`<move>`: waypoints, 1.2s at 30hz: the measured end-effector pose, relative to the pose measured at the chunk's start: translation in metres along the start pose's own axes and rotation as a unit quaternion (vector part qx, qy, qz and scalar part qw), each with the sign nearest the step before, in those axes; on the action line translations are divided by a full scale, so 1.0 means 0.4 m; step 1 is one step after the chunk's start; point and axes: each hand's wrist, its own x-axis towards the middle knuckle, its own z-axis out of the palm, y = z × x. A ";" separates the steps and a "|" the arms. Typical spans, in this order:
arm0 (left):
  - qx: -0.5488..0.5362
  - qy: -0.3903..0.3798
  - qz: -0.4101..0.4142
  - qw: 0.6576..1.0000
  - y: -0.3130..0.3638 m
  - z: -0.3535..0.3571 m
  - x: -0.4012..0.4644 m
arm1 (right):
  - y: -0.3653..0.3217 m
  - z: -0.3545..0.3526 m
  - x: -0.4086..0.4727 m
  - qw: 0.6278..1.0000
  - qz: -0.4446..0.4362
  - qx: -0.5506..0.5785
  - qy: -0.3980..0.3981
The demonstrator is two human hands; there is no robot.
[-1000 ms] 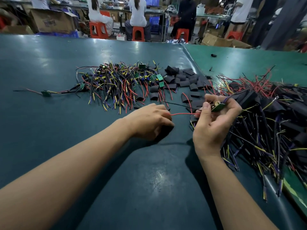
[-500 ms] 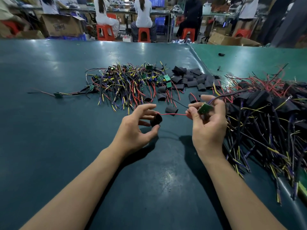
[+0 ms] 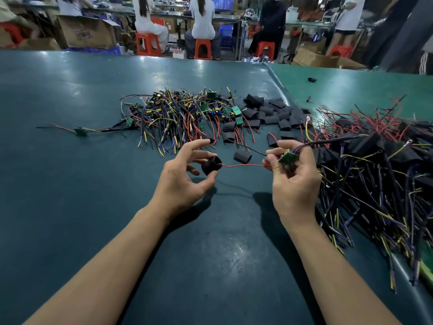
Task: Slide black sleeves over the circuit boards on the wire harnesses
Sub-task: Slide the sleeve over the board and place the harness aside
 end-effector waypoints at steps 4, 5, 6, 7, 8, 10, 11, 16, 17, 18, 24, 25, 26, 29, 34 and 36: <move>0.001 0.012 0.001 1.000 0.000 0.000 0.003 | 0.002 0.003 -0.007 0.999 0.009 -0.001 -0.031; 0.000 0.020 0.001 1.000 -0.001 -0.002 0.003 | 0.001 0.004 -0.007 0.999 0.010 0.001 -0.038; -0.003 0.028 -0.001 1.000 -0.002 -0.004 0.004 | 0.001 0.005 -0.007 0.999 0.012 0.004 -0.045; -0.006 0.035 -0.005 0.999 -0.003 -0.006 0.005 | 0.001 0.005 -0.007 0.999 0.011 0.007 -0.053; -0.007 0.039 -0.010 0.999 -0.004 -0.008 0.006 | 0.000 0.005 -0.007 0.998 0.010 0.010 -0.062; -0.007 0.044 -0.019 0.999 -0.007 -0.012 0.009 | -0.003 0.005 -0.009 0.996 0.013 0.020 -0.083; -0.007 0.044 -0.023 0.999 -0.008 -0.013 0.010 | -0.004 0.005 -0.009 0.995 0.017 0.025 -0.090; 0.006 0.034 -0.017 0.999 -0.011 -0.011 0.011 | -0.006 0.004 -0.010 0.993 0.040 0.035 -0.107; 0.009 0.033 -0.014 0.999 -0.010 -0.011 0.011 | -0.006 0.002 -0.010 0.992 0.043 0.033 -0.112; 0.011 0.033 -0.012 0.999 -0.009 -0.011 0.011 | -0.006 0.001 -0.009 0.992 0.046 0.032 -0.116; 0.009 0.041 -0.026 0.999 -0.006 -0.013 0.010 | -0.008 -0.003 -0.006 0.991 0.045 0.011 -0.122; 0.011 0.041 -0.026 0.999 -0.006 -0.014 0.009 | -0.008 -0.003 -0.007 0.992 0.046 0.001 -0.120; 0.015 0.039 -0.024 0.999 -0.005 -0.014 0.009 | -0.007 -0.003 -0.008 0.992 0.047 -0.008 -0.117; 0.038 0.023 -0.007 0.999 0.004 -0.017 0.008 | -0.007 -0.005 -0.006 0.992 0.049 -0.016 -0.114; 0.137 -0.035 0.062 0.988 0.026 -0.019 0.004 | -0.012 0.000 -0.005 0.993 0.041 0.003 -0.111; 0.172 -0.057 0.093 0.979 0.037 -0.014 0.001 | -0.016 0.005 -0.006 0.994 0.049 0.025 -0.097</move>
